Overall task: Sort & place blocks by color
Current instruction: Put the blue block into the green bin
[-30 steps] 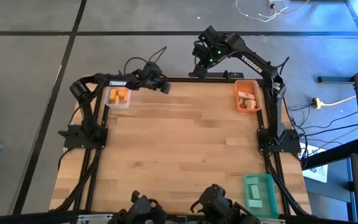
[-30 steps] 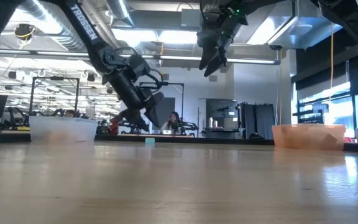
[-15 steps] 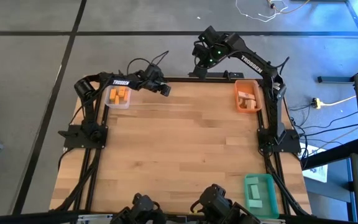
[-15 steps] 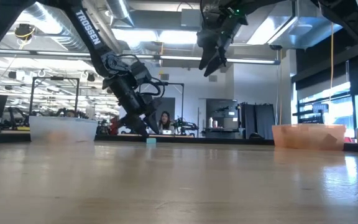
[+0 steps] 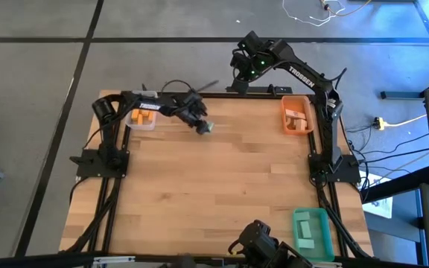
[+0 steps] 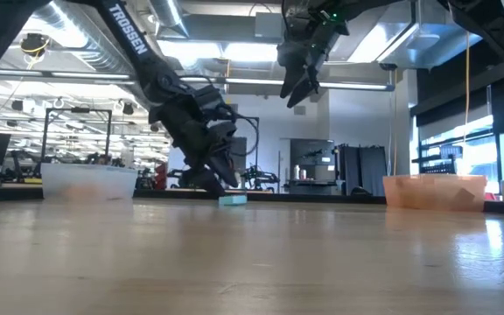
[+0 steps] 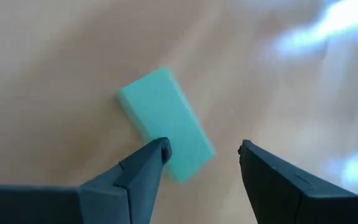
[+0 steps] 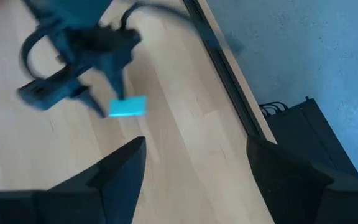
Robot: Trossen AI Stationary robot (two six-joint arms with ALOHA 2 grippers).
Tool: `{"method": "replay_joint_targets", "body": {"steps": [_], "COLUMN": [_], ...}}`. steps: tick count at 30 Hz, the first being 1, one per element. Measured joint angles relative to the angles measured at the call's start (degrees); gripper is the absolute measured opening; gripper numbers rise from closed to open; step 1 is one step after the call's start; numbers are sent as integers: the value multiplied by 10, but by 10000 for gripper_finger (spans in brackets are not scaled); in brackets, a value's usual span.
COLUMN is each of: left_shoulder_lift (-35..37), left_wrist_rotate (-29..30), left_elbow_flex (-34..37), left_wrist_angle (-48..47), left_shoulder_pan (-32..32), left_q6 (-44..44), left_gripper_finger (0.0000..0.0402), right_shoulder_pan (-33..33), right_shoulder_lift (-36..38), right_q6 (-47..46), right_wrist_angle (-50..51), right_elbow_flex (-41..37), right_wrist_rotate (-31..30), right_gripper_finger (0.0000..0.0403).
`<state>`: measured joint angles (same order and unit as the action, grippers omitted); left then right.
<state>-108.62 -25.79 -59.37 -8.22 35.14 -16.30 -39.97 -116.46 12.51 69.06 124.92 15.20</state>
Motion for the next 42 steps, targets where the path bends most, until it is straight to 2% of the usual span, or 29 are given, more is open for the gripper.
{"method": "replay_joint_targets", "body": {"steps": [5, 9, 12, 16, 19, 27, 33, 42], "left_shoulder_lift": [0, 2, 9, 47, 93, 241, 346, 455], "left_wrist_rotate": [0, 32, 30, 28, 60, 200, 278, 355], "left_elbow_flex": [0, 0, 2, 5, 4, 2, 2, 2], "left_wrist_angle": [-59, -70, -63, -75, -93, -181, -239, -293], "left_shoulder_pan": [-59, -97, -100, -101, -101, -73, -53, -29], "left_q6": [57, 77, 76, 89, 115, 136, 119, 117], "left_gripper_finger": [204, 204, 204, 204, 204, 204, 204, 204], "right_shoulder_pan": [0, 0, 1, 1, 4, 50, 109, 184], "right_shoulder_lift": [0, 0, 0, 0, 0, 0, 0, 0], "right_q6": [1, 4, 22, 47, 83, 239, 316, 345], "right_wrist_angle": [2, 7, 17, 31, 43, 42, -31, -248], "right_elbow_flex": [0, 0, 0, 0, 0, -25, -105, -266], "right_wrist_rotate": [0, 1, 6, 50, 87, 91, 90, 89], "right_gripper_finger": [277, 277, 277, 277, 277, 277, 277, 277]}}
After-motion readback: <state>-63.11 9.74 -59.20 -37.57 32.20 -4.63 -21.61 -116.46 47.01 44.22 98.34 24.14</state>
